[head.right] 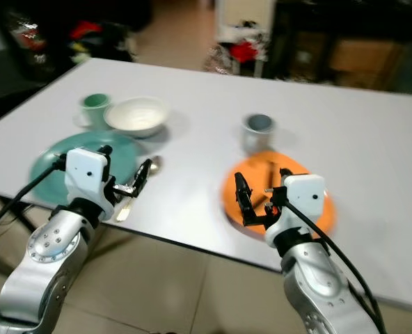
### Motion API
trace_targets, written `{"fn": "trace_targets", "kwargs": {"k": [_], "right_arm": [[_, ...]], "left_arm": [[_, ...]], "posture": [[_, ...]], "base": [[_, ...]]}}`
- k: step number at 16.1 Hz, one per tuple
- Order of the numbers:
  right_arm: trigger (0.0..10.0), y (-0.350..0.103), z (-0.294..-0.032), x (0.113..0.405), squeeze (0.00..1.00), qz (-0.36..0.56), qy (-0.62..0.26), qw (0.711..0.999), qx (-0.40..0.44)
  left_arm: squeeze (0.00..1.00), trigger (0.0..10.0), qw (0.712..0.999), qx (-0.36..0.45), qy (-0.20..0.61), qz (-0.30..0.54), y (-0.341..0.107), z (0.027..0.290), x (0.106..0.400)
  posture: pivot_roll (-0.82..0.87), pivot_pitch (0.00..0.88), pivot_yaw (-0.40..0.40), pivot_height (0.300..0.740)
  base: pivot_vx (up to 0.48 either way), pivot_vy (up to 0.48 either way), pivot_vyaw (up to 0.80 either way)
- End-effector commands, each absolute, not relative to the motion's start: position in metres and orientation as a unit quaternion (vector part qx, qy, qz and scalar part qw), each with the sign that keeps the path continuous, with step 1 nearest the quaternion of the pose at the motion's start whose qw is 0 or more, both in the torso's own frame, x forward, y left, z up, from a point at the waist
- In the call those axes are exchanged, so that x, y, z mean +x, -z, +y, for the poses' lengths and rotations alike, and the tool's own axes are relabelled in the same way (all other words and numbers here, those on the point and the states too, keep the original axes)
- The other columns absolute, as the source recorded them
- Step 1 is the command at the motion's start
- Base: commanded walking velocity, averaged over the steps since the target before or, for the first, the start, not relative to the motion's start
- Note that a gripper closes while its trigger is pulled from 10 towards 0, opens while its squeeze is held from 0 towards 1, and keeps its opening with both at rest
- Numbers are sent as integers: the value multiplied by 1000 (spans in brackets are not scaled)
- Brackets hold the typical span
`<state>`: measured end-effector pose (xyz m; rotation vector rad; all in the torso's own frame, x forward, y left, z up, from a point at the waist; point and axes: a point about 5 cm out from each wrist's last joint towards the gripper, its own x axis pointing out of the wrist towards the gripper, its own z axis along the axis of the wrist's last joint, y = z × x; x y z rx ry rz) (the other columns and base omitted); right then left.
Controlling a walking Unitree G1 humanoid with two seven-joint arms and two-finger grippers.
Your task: Setting the table
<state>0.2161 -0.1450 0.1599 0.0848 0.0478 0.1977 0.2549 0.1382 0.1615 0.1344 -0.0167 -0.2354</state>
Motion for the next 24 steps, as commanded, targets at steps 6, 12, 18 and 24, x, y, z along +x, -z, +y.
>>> {"fn": "trace_targets", "kwargs": {"k": [6, 12, 18, 24], "right_arm": [[10000, -165, -142, 224, 1000, 6, -115, 992, 52], [10000, -163, -139, 226, 1000, 2, -120, 992, 49], [10000, -160, -139, 226, 1000, 3, -113, 992, 56], [10000, -154, -146, 226, 0, 13, -66, 994, 89]], "left_arm": [[0, 10000, 993, 66, 100, -7, -161, 139, 253], [0, 10000, 993, 64, 98, -11, -163, 137, 253], [0, 10000, 992, 77, 97, -11, -165, 140, 255], [0, 10000, 991, 86, 102, -16, -167, 142, 257]], "posture": [[40, 0, -27, 740], [49, 0, -26, 740], [55, 0, -16, 740], [58, 0, -8, 740]], "base": [[0, 0, 800], [0, -160, 800], [0, 240, 800], [0, 480, 267]]}}
